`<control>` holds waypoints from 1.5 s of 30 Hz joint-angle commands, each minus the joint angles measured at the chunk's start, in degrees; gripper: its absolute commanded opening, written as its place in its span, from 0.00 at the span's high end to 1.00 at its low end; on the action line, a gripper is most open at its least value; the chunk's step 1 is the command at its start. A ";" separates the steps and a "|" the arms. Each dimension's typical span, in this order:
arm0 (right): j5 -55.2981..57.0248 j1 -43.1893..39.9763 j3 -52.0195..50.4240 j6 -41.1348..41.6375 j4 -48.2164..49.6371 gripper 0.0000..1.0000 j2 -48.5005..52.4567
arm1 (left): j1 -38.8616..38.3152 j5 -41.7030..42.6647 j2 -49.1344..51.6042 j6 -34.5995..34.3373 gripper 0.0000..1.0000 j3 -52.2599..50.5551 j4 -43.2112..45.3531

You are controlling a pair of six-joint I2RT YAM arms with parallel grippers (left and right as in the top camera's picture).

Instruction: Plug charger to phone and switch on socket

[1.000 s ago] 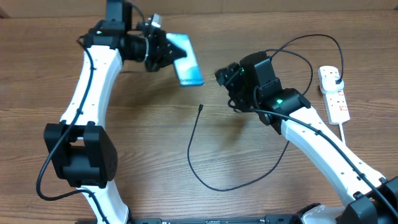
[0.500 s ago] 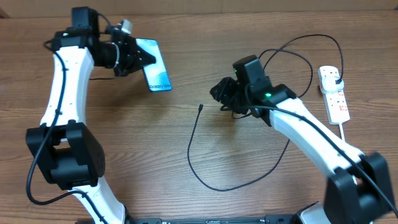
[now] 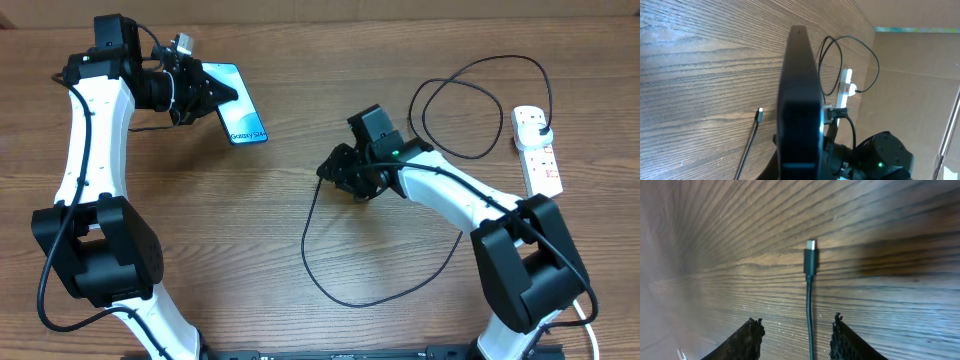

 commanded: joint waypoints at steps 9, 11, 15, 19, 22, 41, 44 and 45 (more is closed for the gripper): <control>-0.63 1.64 0.52 0.66 3.28 0.54 5.75 | -0.17 1.68 -0.46 -1.88 0.96 0.94 -0.22; -0.63 1.95 0.52 0.68 4.20 0.54 6.51 | -0.17 1.68 -0.46 -1.88 0.96 0.94 -0.22; -0.63 2.43 0.52 1.09 5.64 0.55 7.98 | -0.17 1.68 -0.46 -1.84 0.96 0.94 -0.26; -0.61 2.47 0.52 1.99 6.62 0.55 9.03 | -0.22 1.44 -0.46 -1.84 0.96 0.94 -0.24; -0.61 2.47 0.52 4.02 7.08 0.58 10.82 | -0.28 1.33 -0.46 -1.84 0.96 0.94 -0.44; 1.77 1.77 0.61 -0.24 6.19 0.96 12.63 | -0.28 1.36 -0.46 -1.38 0.96 0.94 -1.90; -0.92 0.85 0.63 -4.52 6.67 0.96 10.58 | -0.31 1.97 -0.46 -0.07 0.96 0.94 -2.38; -1.64 0.50 0.68 -5.95 6.67 0.96 9.53 | -0.35 2.19 -0.46 0.20 0.96 0.94 -2.56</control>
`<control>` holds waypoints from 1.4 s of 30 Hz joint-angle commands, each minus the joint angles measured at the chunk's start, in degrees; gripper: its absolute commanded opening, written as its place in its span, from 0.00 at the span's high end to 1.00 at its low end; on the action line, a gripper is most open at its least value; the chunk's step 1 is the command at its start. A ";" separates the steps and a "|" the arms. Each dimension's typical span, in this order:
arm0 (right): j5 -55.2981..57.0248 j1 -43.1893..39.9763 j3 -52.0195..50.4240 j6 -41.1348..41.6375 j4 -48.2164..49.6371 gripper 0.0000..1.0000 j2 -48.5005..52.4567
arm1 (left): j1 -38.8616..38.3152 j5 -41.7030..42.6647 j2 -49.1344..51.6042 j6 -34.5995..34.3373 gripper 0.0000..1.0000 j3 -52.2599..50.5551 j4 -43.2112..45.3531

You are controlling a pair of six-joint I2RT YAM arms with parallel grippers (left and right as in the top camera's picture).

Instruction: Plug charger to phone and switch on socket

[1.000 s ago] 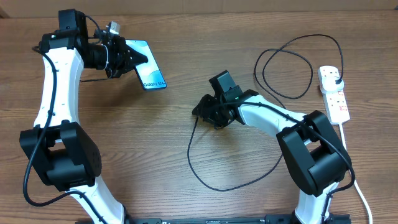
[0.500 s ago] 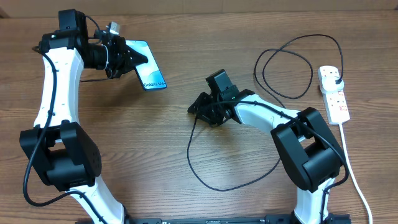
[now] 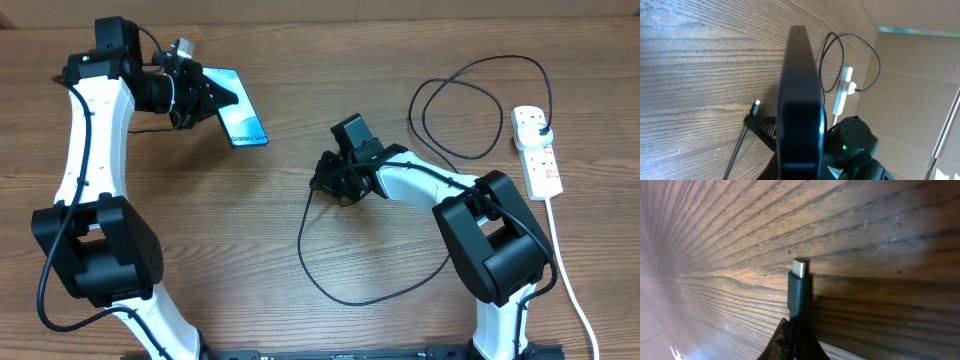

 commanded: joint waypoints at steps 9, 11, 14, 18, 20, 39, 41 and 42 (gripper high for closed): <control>-11.23 -3.76 -0.85 -21.46 -4.04 0.96 -18.88 | -0.52 17.33 -0.46 9.14 0.96 0.94 -0.31; -13.88 -3.74 -0.85 -22.45 -4.70 0.96 -21.79 | -0.52 20.35 -0.46 10.58 0.96 0.94 -0.31; -18.93 -3.74 -0.90 -23.34 -6.71 0.96 -26.73 | -0.59 24.85 -0.46 12.55 0.96 0.94 -0.11; -20.92 -3.58 -0.90 -23.52 -9.73 0.96 -29.83 | -0.59 27.32 -0.46 14.71 0.95 0.94 0.35; -24.00 -3.58 -0.90 -24.87 -10.69 0.96 -30.75 | -0.59 29.16 -0.46 15.10 0.96 0.94 0.92; -30.88 3.04 -0.90 -19.54 0.55 0.96 -31.78 | -0.70 38.21 -0.46 11.30 0.96 0.94 3.06; -30.71 3.08 -0.90 -19.50 1.38 0.96 -31.78 | -0.76 38.18 -0.46 10.86 0.96 0.94 3.04; -30.64 3.08 -0.90 -19.30 1.68 0.96 -31.78 | -0.87 38.12 -0.46 10.86 0.96 0.94 3.04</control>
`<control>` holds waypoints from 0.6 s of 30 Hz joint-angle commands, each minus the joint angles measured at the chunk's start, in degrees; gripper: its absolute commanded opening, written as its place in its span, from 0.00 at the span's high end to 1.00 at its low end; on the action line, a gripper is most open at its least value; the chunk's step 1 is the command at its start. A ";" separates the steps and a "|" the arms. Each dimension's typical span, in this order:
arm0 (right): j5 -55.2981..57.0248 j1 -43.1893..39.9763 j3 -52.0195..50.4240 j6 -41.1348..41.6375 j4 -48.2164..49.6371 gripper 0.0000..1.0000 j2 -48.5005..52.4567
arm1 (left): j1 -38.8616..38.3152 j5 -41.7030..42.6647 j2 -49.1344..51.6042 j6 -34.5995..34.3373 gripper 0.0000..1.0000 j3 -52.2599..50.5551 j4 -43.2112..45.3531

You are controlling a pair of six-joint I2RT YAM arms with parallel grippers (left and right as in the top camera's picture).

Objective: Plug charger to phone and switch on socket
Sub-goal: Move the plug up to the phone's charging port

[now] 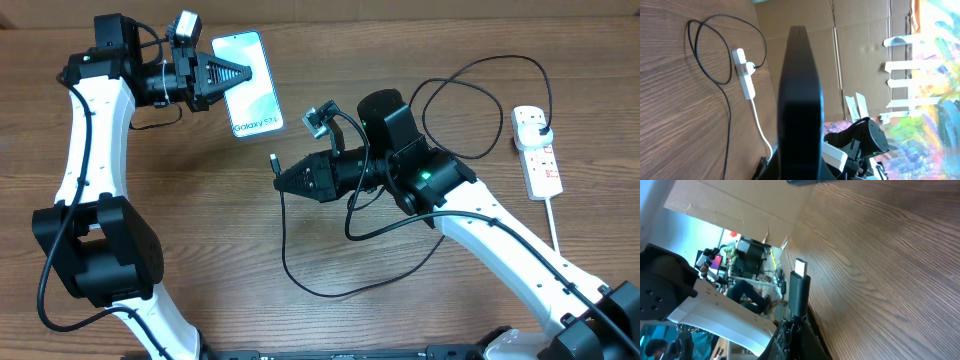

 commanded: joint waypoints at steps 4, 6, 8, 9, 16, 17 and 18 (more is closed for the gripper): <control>2.21 0.28 0.28 2.43 1.33 0.96 -1.86 | -1.66 2.80 -0.46 -2.08 0.96 0.94 0.09; 2.99 0.28 0.28 2.45 1.42 0.96 -1.86 | -2.54 2.82 -0.46 -2.16 0.96 0.94 0.13; 3.39 0.28 0.28 2.60 1.73 0.96 -1.86 | -3.48 2.80 -0.46 -2.19 0.96 0.94 0.15; 3.39 0.28 0.28 2.62 2.01 0.96 -1.86 | -3.87 2.80 -0.46 -2.34 0.96 0.94 0.15; 4.98 0.26 0.28 2.62 2.58 0.96 -1.86 | -4.87 0.66 -0.46 -4.02 0.96 0.94 0.20; 5.20 0.26 0.28 2.62 2.60 0.96 -1.86 | -4.87 0.42 -0.46 -4.37 0.96 0.94 0.20; 5.40 0.26 0.28 2.62 2.64 0.96 -1.86 | -4.87 0.31 -0.46 -4.79 0.96 0.94 0.24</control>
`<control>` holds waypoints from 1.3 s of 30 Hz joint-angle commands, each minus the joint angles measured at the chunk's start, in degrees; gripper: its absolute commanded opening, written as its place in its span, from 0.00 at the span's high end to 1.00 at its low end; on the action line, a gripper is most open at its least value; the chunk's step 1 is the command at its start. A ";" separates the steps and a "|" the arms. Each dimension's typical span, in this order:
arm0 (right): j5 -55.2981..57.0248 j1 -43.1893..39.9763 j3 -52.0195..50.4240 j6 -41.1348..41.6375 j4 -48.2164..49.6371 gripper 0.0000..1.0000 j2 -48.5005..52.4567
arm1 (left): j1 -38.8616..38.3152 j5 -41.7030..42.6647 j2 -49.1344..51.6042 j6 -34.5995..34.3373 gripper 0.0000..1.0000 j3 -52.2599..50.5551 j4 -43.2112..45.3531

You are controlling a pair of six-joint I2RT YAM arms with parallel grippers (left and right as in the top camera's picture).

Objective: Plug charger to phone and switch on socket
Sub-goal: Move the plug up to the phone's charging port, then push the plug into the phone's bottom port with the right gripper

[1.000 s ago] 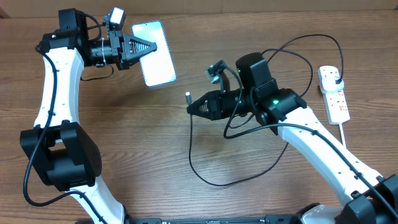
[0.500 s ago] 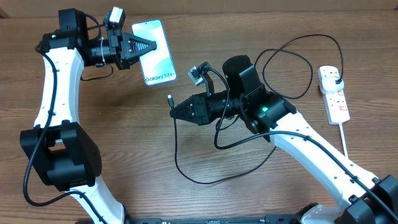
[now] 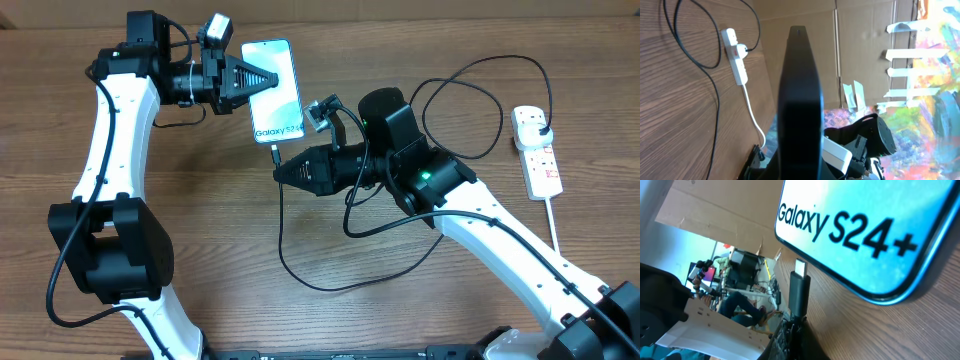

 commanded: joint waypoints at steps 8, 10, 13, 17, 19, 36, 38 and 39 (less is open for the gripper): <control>2.14 0.04 0.28 0.20 1.11 0.96 -1.81 | 0.31 0.94 -0.46 -2.29 0.96 0.94 1.05; 2.08 -0.50 0.28 0.22 1.07 0.96 -1.81 | 0.31 0.94 -0.46 -2.27 0.96 0.94 1.70; 1.62 -1.14 0.28 0.22 1.05 0.96 -1.81 | 0.31 0.96 -0.46 -2.27 0.96 0.94 2.99; 1.44 -1.99 0.28 0.22 0.83 0.96 -1.81 | 0.31 0.98 -0.46 -2.29 0.96 0.94 3.04; 1.46 -2.01 0.28 0.22 0.83 0.96 -1.81 | 0.31 1.03 -0.46 -2.29 0.96 0.94 3.06; 1.68 -2.03 0.28 0.22 0.28 0.96 -1.81 | 0.24 3.58 -0.46 -3.56 0.96 0.94 2.99; 1.68 -2.03 0.28 0.22 0.39 0.96 -1.81 | 0.20 3.58 -0.46 -3.56 0.96 0.94 2.99; 1.68 -2.03 0.28 0.22 0.44 0.96 -1.81 | 0.15 3.58 -0.46 -3.56 0.96 0.94 2.99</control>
